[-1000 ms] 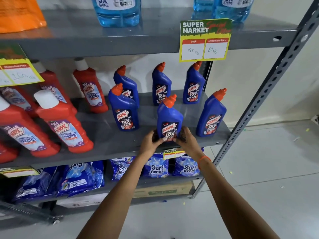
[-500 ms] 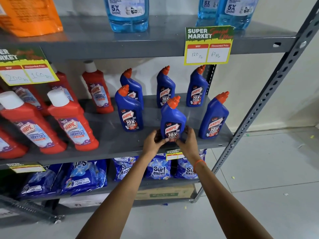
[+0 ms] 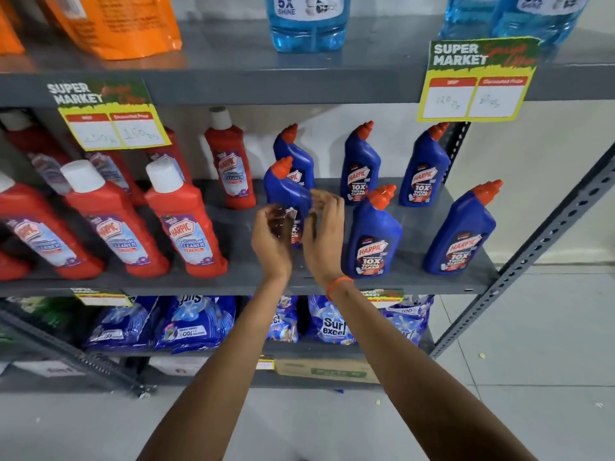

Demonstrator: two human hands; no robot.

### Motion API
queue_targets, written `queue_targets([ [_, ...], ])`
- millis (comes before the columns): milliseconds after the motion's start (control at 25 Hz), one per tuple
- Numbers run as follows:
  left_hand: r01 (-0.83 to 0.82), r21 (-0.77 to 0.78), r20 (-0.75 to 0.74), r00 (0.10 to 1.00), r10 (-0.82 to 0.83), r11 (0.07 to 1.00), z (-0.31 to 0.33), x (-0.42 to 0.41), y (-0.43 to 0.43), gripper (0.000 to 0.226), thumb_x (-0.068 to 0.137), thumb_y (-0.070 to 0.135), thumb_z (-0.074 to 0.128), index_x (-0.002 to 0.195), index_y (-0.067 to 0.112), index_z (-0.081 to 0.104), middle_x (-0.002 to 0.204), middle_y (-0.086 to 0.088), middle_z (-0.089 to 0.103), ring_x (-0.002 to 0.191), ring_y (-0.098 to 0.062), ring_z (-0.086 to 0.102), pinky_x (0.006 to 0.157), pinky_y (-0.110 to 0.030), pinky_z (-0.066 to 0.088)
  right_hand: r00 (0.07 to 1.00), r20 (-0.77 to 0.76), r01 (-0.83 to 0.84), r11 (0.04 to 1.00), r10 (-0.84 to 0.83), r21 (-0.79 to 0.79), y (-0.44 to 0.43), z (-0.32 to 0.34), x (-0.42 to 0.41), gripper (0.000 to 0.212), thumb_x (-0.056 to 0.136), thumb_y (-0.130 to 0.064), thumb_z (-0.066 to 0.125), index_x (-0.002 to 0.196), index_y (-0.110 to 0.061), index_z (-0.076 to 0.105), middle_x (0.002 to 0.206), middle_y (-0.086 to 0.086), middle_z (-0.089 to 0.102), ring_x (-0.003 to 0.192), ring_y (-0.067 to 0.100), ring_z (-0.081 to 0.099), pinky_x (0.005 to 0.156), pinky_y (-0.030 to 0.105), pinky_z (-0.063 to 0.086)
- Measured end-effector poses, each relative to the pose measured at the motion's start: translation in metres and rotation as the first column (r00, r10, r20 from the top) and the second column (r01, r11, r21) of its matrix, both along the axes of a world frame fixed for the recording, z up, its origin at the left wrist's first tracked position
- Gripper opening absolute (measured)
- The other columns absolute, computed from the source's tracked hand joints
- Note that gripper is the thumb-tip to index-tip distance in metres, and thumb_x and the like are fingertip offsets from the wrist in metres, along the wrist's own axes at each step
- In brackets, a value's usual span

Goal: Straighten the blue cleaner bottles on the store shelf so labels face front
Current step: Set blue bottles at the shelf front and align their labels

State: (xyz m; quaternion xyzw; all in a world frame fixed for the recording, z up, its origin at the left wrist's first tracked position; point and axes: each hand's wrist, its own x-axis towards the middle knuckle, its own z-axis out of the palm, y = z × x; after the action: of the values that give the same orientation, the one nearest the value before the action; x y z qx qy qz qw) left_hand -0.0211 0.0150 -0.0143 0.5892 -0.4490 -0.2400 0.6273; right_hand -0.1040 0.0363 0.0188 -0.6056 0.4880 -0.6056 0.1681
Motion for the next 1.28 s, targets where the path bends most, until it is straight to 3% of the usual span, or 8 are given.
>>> queue_targets([
  [80,-0.01,0.007,0.041,0.999,0.01,1.0,-0.008,0.022,-0.019,0.033,0.082,0.011,0.064,0.113,0.007,0.053,0.107,-0.011,0.064,0.095,-0.02,0.061,0.082,-0.027,0.05,0.999,0.032,0.001,0.989,-0.005,0.145,-0.025,-0.015,0.01,0.042,0.083,0.001,0.047,0.125,-0.005,0.044,0.125,0.02,0.048,0.114,0.019,0.046,0.095,0.034,0.043],
  [200,0.179,0.223,-0.012,0.983,-0.181,0.958,-0.026,0.039,-0.037,0.066,0.075,0.01,0.073,0.131,0.006,0.038,0.13,-0.018,0.055,0.115,-0.027,0.056,0.098,-0.043,0.048,0.993,0.088,-0.107,0.872,0.073,0.478,-0.048,-0.045,0.006,0.054,0.087,-0.008,0.051,0.137,-0.008,0.031,0.144,0.019,0.037,0.134,0.032,0.035,0.107,0.039,0.034],
  [320,0.369,0.274,-0.134,0.929,-0.345,0.888,-0.026,0.046,-0.042,0.054,0.078,-0.004,0.066,0.127,-0.001,0.043,0.13,-0.024,0.055,0.108,-0.02,0.054,0.087,-0.024,0.052,0.973,0.096,-0.224,0.759,0.21,0.612,-0.06,-0.061,-0.004,0.048,0.086,-0.009,0.054,0.13,-0.01,0.036,0.132,0.017,0.052,0.121,0.034,0.051,0.096,0.033,0.041],
  [400,0.394,0.278,-0.125,0.919,-0.374,0.876,-0.027,0.048,-0.044,0.049,0.079,-0.006,0.064,0.124,-0.003,0.045,0.128,-0.025,0.055,0.106,-0.019,0.053,0.078,-0.013,0.049,0.97,0.079,-0.228,0.752,0.229,0.618,-0.061,-0.064,-0.007,0.049,0.085,-0.008,0.058,0.129,-0.01,0.036,0.131,0.018,0.054,0.119,0.033,0.053,0.098,0.036,0.043],
  [560,0.377,0.274,-0.1,0.926,-0.363,0.885,-0.049,0.053,-0.026,0.043,0.079,-0.004,0.065,0.12,-0.001,0.051,0.123,-0.023,0.059,0.099,-0.012,0.059,0.087,-0.023,0.048,0.978,0.054,-0.194,0.798,0.199,0.57,-0.04,-0.075,-0.009,0.052,0.082,-0.007,0.064,0.128,-0.008,0.038,0.127,0.019,0.056,0.116,0.031,0.054,0.096,0.034,0.044],
  [680,0.412,0.241,-0.197,0.907,-0.371,0.879,-0.06,0.051,-0.002,0.036,0.08,0.0,0.066,0.114,0.004,0.055,0.113,-0.015,0.064,0.097,-0.014,0.061,0.089,-0.026,0.05,0.98,0.091,-0.199,0.815,0.179,0.544,-0.022,-0.088,-0.009,0.055,0.08,-0.004,0.066,0.127,-0.009,0.039,0.125,0.017,0.057,0.115,0.028,0.055,0.098,0.037,0.046],
  [800,0.431,0.229,-0.255,0.892,-0.374,0.873,-0.058,0.051,0.012,0.036,0.081,0.003,0.066,0.115,0.004,0.056,0.109,-0.012,0.065,0.092,-0.011,0.062,0.077,-0.011,0.052,0.981,0.087,-0.193,0.821,0.174,0.538,-0.012,-0.094,-0.008,0.058,0.078,-0.007,0.068,0.128,-0.011,0.039,0.125,0.016,0.056,0.115,0.027,0.056,0.099,0.042,0.048],
  [1280,0.407,0.289,-0.244,0.907,-0.344,0.867,-0.049,0.052,0.021,0.046,0.078,0.009,0.071,0.121,0.004,0.053,0.119,-0.016,0.064,0.109,-0.024,0.061,0.082,-0.016,0.052,0.982,0.108,-0.188,0.796,0.154,0.575,-0.007,-0.092,-0.008,0.059,0.08,-0.007,0.066,0.131,-0.013,0.036,0.129,0.016,0.053,0.12,0.027,0.052,0.104,0.048,0.045],
])
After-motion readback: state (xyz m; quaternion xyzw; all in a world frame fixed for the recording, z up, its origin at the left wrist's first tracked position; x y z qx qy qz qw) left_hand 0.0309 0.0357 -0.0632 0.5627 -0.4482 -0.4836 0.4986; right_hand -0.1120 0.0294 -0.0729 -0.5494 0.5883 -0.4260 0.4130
